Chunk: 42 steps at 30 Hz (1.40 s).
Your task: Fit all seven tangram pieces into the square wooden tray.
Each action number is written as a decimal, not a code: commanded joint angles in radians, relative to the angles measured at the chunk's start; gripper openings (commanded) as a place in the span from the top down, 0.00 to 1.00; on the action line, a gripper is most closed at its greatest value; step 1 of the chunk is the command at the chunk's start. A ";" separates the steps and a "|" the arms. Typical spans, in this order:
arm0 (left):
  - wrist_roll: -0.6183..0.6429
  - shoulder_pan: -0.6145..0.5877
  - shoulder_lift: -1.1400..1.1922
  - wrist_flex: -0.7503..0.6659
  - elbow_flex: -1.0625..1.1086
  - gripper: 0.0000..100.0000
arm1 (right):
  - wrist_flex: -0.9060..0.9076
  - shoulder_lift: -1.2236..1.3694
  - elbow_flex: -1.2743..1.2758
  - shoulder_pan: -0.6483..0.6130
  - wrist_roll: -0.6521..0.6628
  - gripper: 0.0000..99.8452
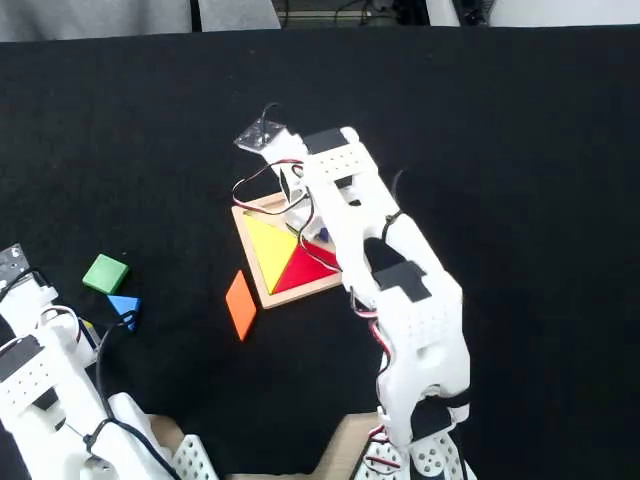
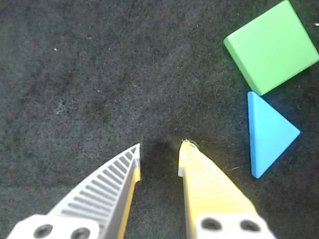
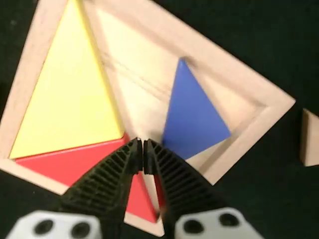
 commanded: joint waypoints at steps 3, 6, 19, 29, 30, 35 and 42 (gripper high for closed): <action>0.003 -0.008 -0.015 -0.015 -0.004 0.86 | -0.011 0.031 -0.094 -0.002 -0.012 0.99; 0.003 -0.008 -0.015 -0.015 -0.004 0.86 | -0.012 0.056 -0.127 0.026 -0.012 0.99; 0.003 -0.008 -0.015 -0.015 -0.004 0.86 | -0.011 0.094 -0.240 0.100 -0.006 0.99; 0.003 -0.008 -0.015 -0.015 -0.004 0.86 | 0.338 -0.088 -0.378 0.009 -0.003 0.99; 0.003 -0.008 -0.015 -0.015 -0.004 0.86 | 0.373 -0.133 -0.386 -0.006 -0.006 0.99; 0.003 -0.015 -0.015 -0.015 -0.008 0.87 | 0.405 -0.378 -0.237 -0.115 -0.094 0.99; 0.003 -0.016 -0.015 -0.009 -0.012 0.87 | 0.216 -0.596 0.255 -0.311 -0.310 0.99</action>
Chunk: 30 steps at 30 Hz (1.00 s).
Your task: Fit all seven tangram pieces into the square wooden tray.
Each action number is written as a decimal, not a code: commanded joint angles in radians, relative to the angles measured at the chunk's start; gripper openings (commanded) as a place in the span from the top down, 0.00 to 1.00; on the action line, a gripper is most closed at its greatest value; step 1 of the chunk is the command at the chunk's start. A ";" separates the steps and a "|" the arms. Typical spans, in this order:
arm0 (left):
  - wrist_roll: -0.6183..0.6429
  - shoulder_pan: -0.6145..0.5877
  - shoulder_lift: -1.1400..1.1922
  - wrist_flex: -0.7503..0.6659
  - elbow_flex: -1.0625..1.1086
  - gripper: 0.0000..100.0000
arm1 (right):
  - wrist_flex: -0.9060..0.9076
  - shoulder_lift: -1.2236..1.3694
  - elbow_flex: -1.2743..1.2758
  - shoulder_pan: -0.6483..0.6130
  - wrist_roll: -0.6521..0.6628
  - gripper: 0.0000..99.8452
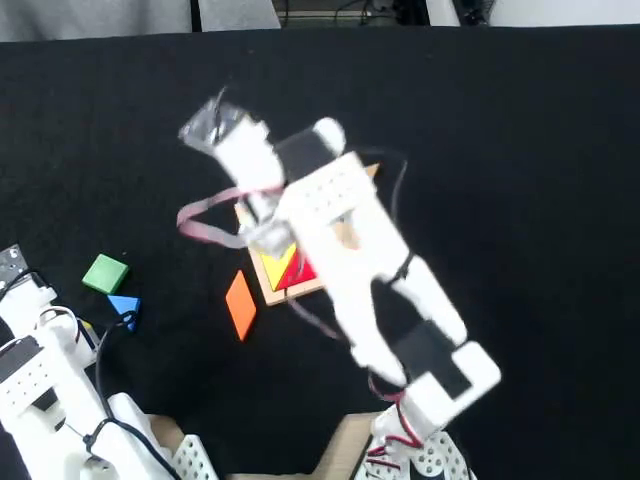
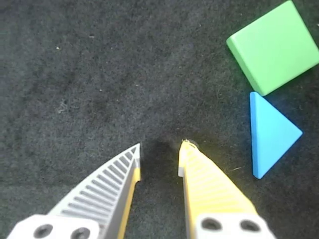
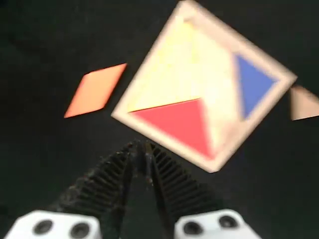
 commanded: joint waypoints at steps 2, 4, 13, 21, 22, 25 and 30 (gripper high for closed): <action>0.003 -0.010 -0.015 -0.009 -0.012 0.87 | -0.193 -0.131 0.283 -0.114 -0.123 0.98; 0.003 -0.010 -0.015 -0.009 -0.012 0.87 | -0.290 -0.139 0.357 -0.161 -0.143 0.98; 0.003 -0.058 -0.015 -0.015 -0.013 0.87 | -0.390 0.002 0.403 -0.278 -0.279 0.79; 0.005 -0.058 -0.015 -0.015 -0.013 0.87 | -0.399 0.191 0.303 -0.284 -0.333 0.82; 0.005 -0.058 -0.015 -0.015 -0.013 0.87 | -0.399 0.205 0.291 -0.285 -0.334 0.82; 0.005 -0.058 -0.015 -0.017 -0.013 0.87 | -0.397 0.226 0.252 -0.287 -0.338 0.82; 0.003 -0.058 -0.015 -0.017 -0.013 0.87 | -0.347 0.226 0.203 -0.285 -0.348 0.82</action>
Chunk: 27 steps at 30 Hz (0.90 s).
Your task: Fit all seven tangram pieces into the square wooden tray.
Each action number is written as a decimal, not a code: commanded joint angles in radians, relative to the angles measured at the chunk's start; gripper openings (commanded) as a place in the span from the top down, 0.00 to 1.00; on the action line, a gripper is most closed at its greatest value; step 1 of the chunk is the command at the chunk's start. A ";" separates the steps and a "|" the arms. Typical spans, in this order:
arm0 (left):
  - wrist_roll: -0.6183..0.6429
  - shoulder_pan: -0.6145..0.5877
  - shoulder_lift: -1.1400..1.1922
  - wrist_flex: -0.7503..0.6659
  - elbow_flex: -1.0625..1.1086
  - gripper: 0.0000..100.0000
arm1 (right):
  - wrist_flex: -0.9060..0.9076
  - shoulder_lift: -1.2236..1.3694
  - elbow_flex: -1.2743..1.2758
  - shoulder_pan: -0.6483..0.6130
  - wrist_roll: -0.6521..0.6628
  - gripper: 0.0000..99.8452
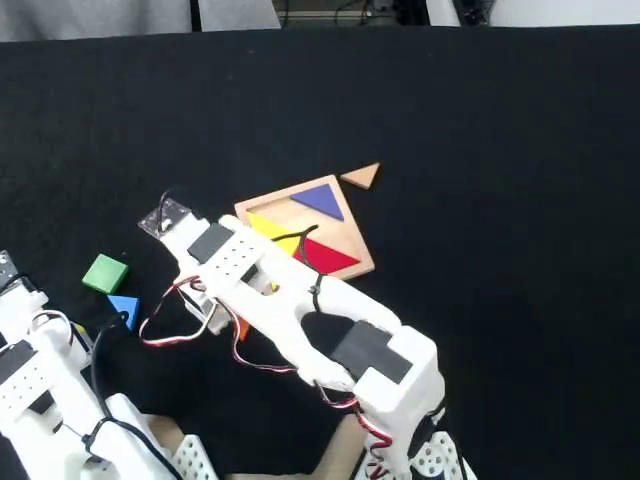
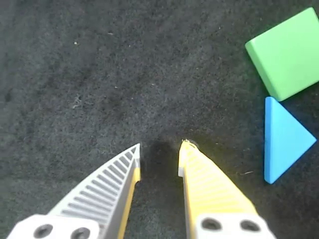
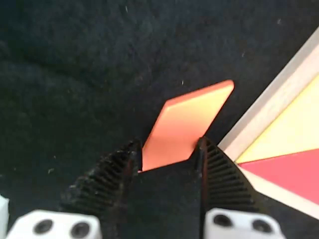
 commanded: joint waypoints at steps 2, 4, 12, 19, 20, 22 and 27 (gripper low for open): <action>0.003 -0.008 -0.015 -0.012 -0.013 0.87 | 0.058 -0.013 -0.099 -0.012 -0.006 0.82; 0.003 -0.008 -0.015 -0.012 -0.013 0.87 | 0.058 -0.008 -0.111 -0.014 -0.005 0.82; 0.003 -0.008 -0.015 -0.012 -0.013 0.87 | -0.015 0.059 -0.093 -0.015 -0.006 0.82; 0.003 -0.008 -0.015 -0.012 -0.013 0.87 | -0.008 0.110 -0.108 -0.012 -0.011 0.82; 0.003 -0.008 -0.015 -0.012 -0.013 0.87 | -0.008 0.113 -0.111 -0.012 -0.011 0.82; 0.003 -0.008 -0.015 -0.012 -0.013 0.87 | -0.008 0.113 -0.113 -0.012 -0.011 0.82; 0.003 -0.008 -0.015 -0.012 -0.013 0.87 | -0.008 0.110 -0.113 -0.012 -0.011 0.82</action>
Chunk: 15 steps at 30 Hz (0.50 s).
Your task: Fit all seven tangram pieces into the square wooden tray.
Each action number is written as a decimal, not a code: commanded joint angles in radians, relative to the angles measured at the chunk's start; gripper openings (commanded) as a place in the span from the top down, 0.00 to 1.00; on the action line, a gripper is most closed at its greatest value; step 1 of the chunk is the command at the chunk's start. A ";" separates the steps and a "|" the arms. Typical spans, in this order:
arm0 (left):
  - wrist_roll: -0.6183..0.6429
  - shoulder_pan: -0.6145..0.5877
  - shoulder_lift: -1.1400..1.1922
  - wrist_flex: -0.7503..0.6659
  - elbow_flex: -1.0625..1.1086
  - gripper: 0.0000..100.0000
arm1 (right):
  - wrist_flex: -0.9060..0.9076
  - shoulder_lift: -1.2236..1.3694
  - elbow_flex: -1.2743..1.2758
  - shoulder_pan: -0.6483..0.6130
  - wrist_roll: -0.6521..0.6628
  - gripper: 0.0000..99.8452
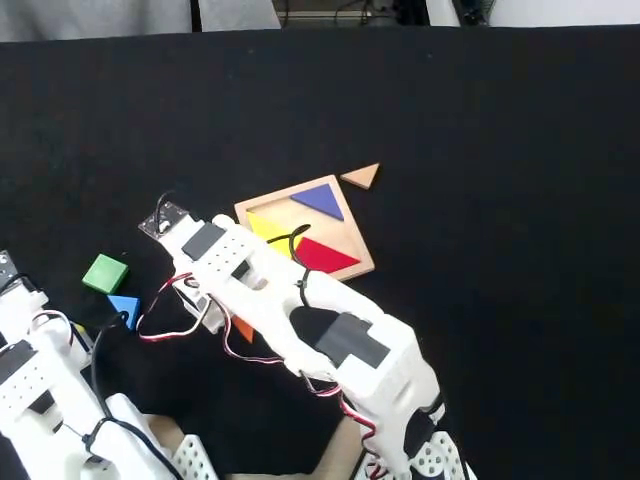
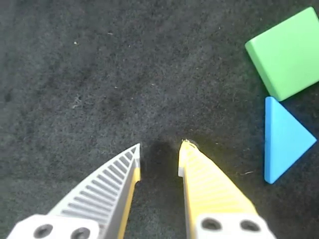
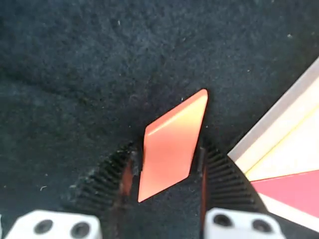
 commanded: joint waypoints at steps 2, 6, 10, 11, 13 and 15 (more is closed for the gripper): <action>0.003 -0.008 -0.015 -0.012 -0.013 0.87 | 0.000 -0.013 -0.045 -0.014 -0.009 0.82; 0.003 -0.008 -0.015 -0.012 -0.013 0.87 | 0.086 -0.077 -0.096 -0.018 -0.003 0.82; 0.003 -0.007 -0.015 -0.012 -0.012 0.87 | 0.137 -0.185 -0.116 -0.018 0.002 0.82; 0.003 -0.007 -0.015 -0.012 -0.012 0.87 | 0.130 -0.196 -0.099 -0.020 0.020 0.82; 0.003 -0.007 -0.015 -0.012 -0.012 0.87 | 0.100 -0.194 -0.059 -0.037 0.041 0.82; 0.003 -0.007 -0.015 -0.012 -0.012 0.87 | 0.060 -0.174 -0.016 -0.054 0.040 0.82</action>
